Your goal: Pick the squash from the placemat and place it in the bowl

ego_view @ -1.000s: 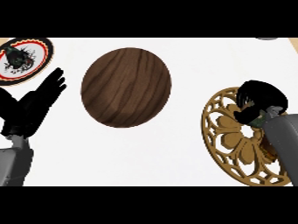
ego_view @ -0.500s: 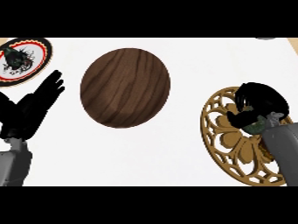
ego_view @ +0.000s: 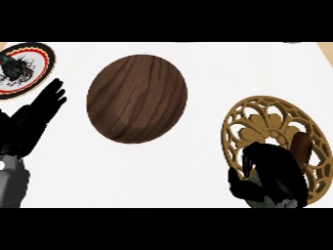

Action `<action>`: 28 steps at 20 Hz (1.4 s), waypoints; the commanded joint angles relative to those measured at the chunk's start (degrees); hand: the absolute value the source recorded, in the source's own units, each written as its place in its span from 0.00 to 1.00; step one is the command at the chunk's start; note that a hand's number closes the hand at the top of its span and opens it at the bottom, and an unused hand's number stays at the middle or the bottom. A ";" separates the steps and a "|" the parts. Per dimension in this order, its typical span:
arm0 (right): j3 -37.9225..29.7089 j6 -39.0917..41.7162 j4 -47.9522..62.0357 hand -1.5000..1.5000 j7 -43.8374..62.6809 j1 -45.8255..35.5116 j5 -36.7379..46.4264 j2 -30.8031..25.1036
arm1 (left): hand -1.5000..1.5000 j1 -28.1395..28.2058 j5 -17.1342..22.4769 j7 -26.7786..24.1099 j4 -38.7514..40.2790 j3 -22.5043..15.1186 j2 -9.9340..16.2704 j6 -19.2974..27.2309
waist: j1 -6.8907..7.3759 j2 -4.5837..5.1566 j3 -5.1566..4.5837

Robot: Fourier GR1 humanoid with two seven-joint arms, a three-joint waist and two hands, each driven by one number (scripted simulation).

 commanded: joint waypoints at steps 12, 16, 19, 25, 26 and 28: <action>13.45 29.82 -33.97 1.00 28.05 -10.75 5.62 11.07 | 0.50 1.99 0.09 2.12 -3.38 -0.49 -0.23 -0.90 | 1.53 0.16 -0.12; 15.69 30.54 -32.14 1.00 33.04 -17.31 3.09 11.22 | 0.50 0.73 -0.93 1.22 -1.96 -1.04 -1.42 0.18 | 1.41 0.12 -0.14; 16.66 24.66 -28.86 1.00 35.41 -22.09 -0.31 11.27 | 0.50 -2.85 -2.13 1.35 0.73 -1.40 -1.57 1.13 | 1.29 0.13 -0.22; 11.13 14.09 -20.45 1.00 39.70 -33.41 -9.95 11.31 | 0.50 -3.89 -0.58 0.72 2.82 -0.10 -0.41 -0.83 | 2.03 0.29 -0.21; 11.37 11.09 -16.75 1.00 40.32 -35.95 -9.66 11.31 | 0.50 0.09 -1.34 0.11 -1.15 -1.88 -1.91 -0.52 | 3.21 0.08 -0.20; 10.00 10.26 -13.63 1.00 41.94 -40.42 -12.71 11.31 | 0.50 -4.57 -1.38 2.16 1.31 -1.50 -1.78 0.47 | 2.45 0.19 -0.20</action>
